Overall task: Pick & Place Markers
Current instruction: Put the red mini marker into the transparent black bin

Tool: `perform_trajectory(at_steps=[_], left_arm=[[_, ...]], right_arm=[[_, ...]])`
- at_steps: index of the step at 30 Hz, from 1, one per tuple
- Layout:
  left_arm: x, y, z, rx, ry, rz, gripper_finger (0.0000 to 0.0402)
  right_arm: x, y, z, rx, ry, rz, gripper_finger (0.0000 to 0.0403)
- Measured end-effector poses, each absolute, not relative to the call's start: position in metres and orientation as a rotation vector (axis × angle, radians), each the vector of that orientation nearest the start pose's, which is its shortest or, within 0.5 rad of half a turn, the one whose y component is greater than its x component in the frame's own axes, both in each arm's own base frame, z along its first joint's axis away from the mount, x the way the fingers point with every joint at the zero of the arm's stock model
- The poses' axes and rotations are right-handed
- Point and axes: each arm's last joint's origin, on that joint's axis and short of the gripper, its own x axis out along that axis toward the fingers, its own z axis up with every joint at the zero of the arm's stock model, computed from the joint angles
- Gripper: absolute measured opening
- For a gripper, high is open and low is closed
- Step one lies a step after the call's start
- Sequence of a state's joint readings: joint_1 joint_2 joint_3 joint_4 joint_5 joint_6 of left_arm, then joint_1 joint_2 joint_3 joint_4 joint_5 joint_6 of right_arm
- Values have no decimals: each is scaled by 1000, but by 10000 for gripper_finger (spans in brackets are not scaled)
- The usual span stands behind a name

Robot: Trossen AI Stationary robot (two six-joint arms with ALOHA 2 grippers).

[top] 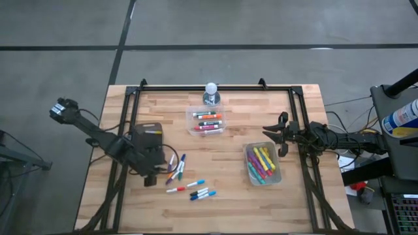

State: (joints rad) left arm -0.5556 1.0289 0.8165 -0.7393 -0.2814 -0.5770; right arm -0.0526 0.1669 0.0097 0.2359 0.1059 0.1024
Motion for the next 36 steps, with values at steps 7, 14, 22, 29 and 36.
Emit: perform_trajectory(at_steps=[7,14,22,29,36], left_arm=[[196,-114,243,-220,875,-27,126],[213,-146,209,-198,1004,-127,126],[222,-177,180,-158,1028,-181,126],[226,-178,160,-83,1046,-90,126],[227,-177,155,-48,1036,-44,126]], right_arm=[[107,-9,176,105,-87,-154,69],[107,-9,176,105,-86,-154,73],[107,-9,176,105,-87,-154,83],[107,-9,176,105,-87,-154,86],[107,-9,176,104,-87,-154,75]])
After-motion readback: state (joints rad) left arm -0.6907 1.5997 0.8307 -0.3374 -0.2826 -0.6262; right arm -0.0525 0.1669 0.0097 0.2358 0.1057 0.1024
